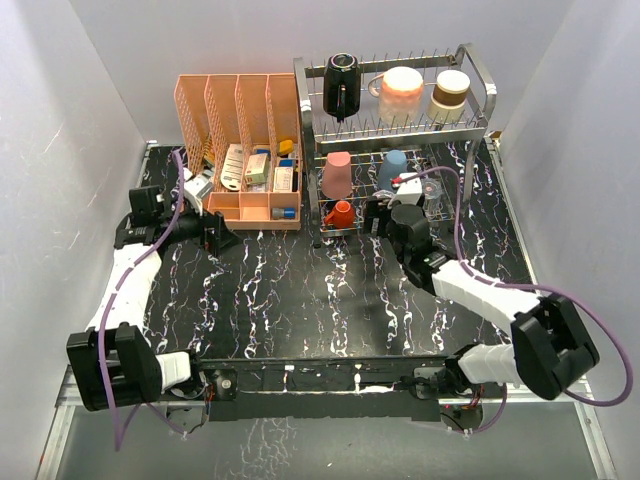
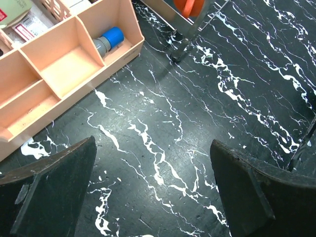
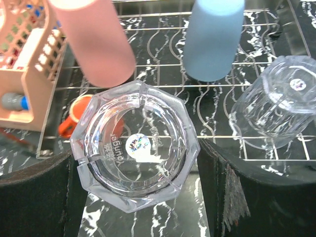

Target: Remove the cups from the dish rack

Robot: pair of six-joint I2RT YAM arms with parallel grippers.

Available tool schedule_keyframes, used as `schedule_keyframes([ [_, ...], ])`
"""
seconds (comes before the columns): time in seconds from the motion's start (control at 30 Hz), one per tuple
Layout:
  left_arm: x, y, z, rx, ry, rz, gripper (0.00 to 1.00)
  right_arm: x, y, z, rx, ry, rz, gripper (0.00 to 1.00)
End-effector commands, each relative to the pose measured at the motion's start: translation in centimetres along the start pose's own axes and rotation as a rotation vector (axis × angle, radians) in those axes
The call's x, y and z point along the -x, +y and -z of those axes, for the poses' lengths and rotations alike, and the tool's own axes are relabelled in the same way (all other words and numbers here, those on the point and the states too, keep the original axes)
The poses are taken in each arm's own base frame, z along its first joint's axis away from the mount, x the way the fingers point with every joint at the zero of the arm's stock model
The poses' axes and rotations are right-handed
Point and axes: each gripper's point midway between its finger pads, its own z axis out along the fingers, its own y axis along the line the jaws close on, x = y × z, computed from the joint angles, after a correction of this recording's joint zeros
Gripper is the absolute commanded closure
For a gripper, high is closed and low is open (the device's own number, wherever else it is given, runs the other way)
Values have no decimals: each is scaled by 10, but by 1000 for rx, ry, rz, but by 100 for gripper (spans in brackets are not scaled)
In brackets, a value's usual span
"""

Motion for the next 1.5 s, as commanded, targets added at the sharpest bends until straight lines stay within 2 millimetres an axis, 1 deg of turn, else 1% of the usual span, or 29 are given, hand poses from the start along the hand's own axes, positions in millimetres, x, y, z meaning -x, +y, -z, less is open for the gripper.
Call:
schedule_keyframes([
  [0.0,13,-24,4,-78,-36,-139,3,21,25,26,68,-52,-100,54],
  [0.13,3,-40,2,-121,-19,-252,3,9,63,53,172,5,-188,57],
  [0.23,-6,-57,-1,-163,0,-346,3,0,96,70,248,62,-270,60],
  [0.3,-11,-68,-2,-186,6,-409,3,-4,119,77,304,106,-342,62],
  [0.33,-13,-73,-3,-199,6,-442,3,-9,131,78,331,141,-377,63],
  [0.4,-16,-83,-4,-215,-8,-507,3,-10,153,79,378,199,-451,65],
  [0.47,-19,-90,-4,-215,-29,-570,3,-6,173,77,422,246,-525,67],
  [0.53,-23,-93,-4,-210,-46,-635,3,3,195,78,484,287,-587,68],
  [0.6,-27,-95,-4,-205,-62,-703,3,11,212,81,540,330,-643,70],
  [0.67,-30,-96,-4,-196,-82,-761,3,17,230,89,616,380,-696,71],
  [0.8,-27,-96,-3,-165,-147,-863,3,20,255,105,756,491,-828,72],
  [0.93,-16,-97,-3,-134,-215,-936,8,19,274,122,887,601,-912,73],
  [1.1,-7,-102,-1,-125,-273,-1001,19,20,286,131,962,680,-967,73],
  [1.2,-12,-108,0,-161,-274,-1032,29,21,291,136,1003,716,-1012,73],
  [1.23,-13,-109,0,-171,-274,-1033,33,21,292,137,1010,730,-1023,73],
  [1.3,-12,-111,1,-178,-272,-1027,44,20,294,138,1022,756,-1046,73],
  [1.37,-12,-111,1,-181,-271,-1024,56,21,296,142,1043,775,-1071,72],
  [1.43,-10,-110,0,-175,-277,-1025,76,21,297,143,1051,788,-1082,68],
  [1.47,-7,-110,1,-165,-287,-1011,85,22,297,143,1051,787,-1081,64],
])
